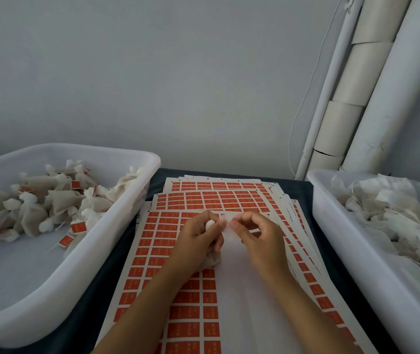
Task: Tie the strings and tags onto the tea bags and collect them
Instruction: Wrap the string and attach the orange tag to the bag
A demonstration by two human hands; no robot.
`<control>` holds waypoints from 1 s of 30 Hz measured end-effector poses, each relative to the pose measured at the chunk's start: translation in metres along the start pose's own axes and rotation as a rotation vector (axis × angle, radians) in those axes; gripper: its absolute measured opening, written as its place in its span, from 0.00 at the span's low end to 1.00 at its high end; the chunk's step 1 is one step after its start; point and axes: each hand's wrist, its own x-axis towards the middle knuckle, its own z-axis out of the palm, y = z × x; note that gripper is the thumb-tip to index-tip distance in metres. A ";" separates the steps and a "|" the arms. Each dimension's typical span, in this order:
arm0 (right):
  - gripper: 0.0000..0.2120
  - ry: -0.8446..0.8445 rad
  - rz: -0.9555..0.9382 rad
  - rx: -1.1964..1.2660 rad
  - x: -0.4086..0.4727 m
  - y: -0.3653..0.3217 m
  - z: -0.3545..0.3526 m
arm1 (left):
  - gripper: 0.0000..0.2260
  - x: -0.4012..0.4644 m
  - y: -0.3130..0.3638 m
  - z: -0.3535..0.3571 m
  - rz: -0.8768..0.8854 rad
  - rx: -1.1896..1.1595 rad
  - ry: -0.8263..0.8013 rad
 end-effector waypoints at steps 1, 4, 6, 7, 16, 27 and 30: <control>0.03 0.001 -0.020 -0.021 0.000 0.001 0.000 | 0.11 0.000 0.000 0.000 0.000 0.002 0.000; 0.03 0.044 -0.178 -0.207 -0.002 -0.002 -0.003 | 0.10 0.000 0.000 0.001 -0.012 0.011 0.001; 0.03 0.098 -0.396 -0.431 -0.001 -0.007 -0.006 | 0.10 -0.001 0.000 0.003 -0.022 0.007 0.012; 0.05 0.116 -0.501 -0.550 0.000 -0.010 -0.007 | 0.10 0.000 0.000 0.003 -0.027 0.004 0.025; 0.07 0.104 -0.456 -0.459 -0.005 -0.014 -0.006 | 0.12 0.000 -0.003 0.000 -0.079 0.033 0.119; 0.05 0.060 -0.229 -0.320 -0.001 0.002 -0.006 | 0.12 0.000 0.000 0.003 -0.112 -0.059 0.071; 0.06 0.065 -0.218 -0.310 -0.001 0.004 -0.005 | 0.13 0.001 0.000 0.003 -0.104 -0.052 0.064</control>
